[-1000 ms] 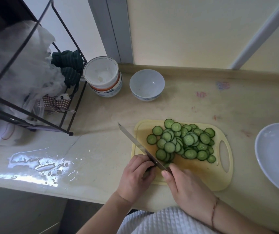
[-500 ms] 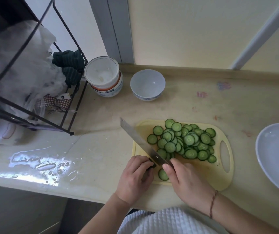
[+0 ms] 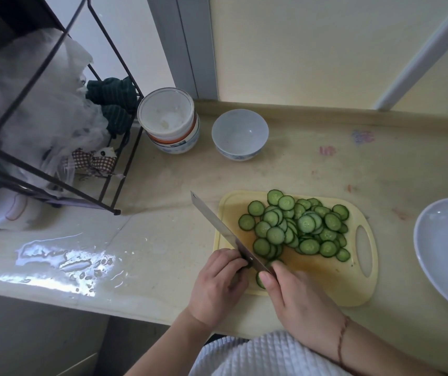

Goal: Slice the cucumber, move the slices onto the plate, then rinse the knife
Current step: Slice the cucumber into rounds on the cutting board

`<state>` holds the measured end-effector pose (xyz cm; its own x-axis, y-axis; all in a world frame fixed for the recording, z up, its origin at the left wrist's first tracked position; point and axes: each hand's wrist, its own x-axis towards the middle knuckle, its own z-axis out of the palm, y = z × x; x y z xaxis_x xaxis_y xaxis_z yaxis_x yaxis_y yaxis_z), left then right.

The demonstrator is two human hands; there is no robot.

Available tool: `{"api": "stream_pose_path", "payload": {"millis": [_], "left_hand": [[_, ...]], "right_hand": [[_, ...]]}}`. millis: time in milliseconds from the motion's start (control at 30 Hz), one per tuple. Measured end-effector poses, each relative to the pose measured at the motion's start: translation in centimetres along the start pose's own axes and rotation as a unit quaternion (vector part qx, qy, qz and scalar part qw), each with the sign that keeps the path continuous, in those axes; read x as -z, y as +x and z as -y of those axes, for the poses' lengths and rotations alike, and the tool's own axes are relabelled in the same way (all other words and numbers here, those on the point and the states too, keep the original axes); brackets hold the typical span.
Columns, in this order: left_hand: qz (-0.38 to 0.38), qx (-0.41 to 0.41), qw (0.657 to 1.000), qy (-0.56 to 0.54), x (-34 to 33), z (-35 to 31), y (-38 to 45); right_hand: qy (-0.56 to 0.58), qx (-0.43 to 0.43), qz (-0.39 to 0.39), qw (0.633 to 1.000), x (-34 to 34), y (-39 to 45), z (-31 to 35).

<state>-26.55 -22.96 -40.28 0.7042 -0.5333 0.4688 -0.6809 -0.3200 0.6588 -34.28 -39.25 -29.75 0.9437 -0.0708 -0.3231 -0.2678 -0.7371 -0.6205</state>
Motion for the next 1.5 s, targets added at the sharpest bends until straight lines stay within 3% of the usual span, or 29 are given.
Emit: {"api": "stream_pose_path", "payload": {"millis": [400,1133,1333,1500], "left_hand": [[0.026,-0.009,1.0,0.009,0.3,0.3,-0.5],[0.014,-0.022,1.0,-0.013,0.5,0.1,-0.1],[0.026,-0.01,1.0,-0.007,0.3,0.2,-0.5],[0.044,-0.016,0.999,0.002,0.7,0.3,-0.6]], "right_hand": [[-0.016,-0.009,-0.007,1.0,-0.8,3.0,-0.7],[-0.023,-0.002,0.013,1.0,-0.1,0.9,0.8],[-0.001,-0.005,-0.02,1.0,-2.6,2.8,0.0],[0.038,0.007,-0.01,0.999,-0.7,3.8,-0.5]]}}
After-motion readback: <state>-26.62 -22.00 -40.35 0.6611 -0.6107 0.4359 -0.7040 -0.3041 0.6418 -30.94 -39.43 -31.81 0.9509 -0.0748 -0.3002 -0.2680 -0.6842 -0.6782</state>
